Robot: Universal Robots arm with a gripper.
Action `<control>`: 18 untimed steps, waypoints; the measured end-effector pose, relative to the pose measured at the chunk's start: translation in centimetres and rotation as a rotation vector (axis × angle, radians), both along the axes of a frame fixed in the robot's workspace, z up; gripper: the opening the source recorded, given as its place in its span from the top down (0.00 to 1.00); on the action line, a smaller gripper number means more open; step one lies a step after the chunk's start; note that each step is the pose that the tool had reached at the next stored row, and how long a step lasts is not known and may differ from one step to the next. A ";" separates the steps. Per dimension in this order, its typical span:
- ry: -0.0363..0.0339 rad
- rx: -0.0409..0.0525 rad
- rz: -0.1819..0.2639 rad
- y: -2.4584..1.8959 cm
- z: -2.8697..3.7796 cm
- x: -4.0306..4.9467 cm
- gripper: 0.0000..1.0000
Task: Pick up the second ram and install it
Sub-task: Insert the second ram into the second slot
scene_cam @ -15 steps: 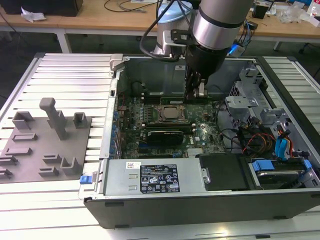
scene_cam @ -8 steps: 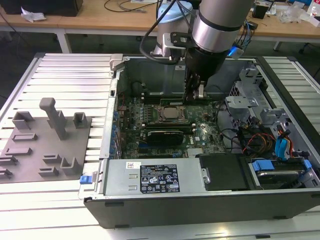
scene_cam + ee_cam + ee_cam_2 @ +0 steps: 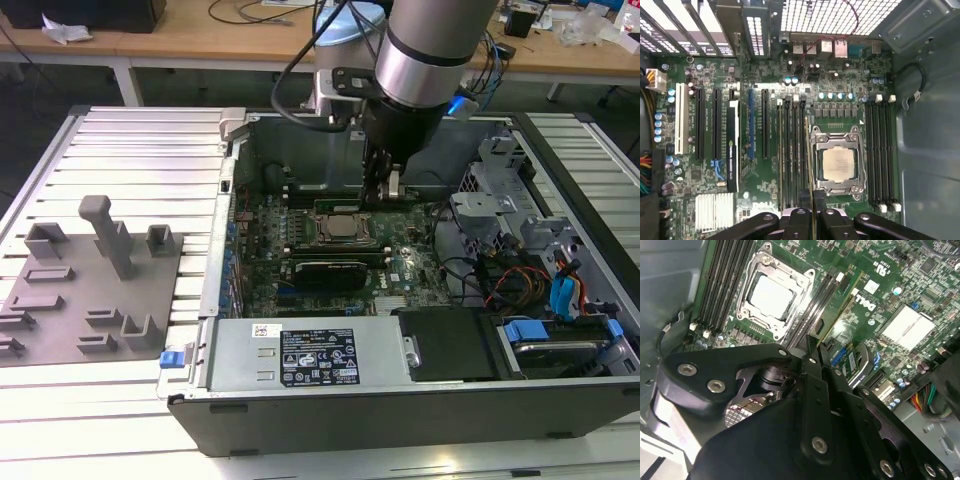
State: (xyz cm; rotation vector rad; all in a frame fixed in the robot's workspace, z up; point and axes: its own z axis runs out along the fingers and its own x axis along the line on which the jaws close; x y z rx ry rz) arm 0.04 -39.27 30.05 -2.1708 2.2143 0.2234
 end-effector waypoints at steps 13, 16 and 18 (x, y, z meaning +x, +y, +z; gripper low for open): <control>-0.0012 -0.0612 -0.007 0.67 -0.32 -0.30 0.86; -0.0013 -0.0610 -0.007 0.68 -0.46 -0.30 0.86; -0.0013 -0.0610 -0.007 0.68 -0.53 -0.30 0.86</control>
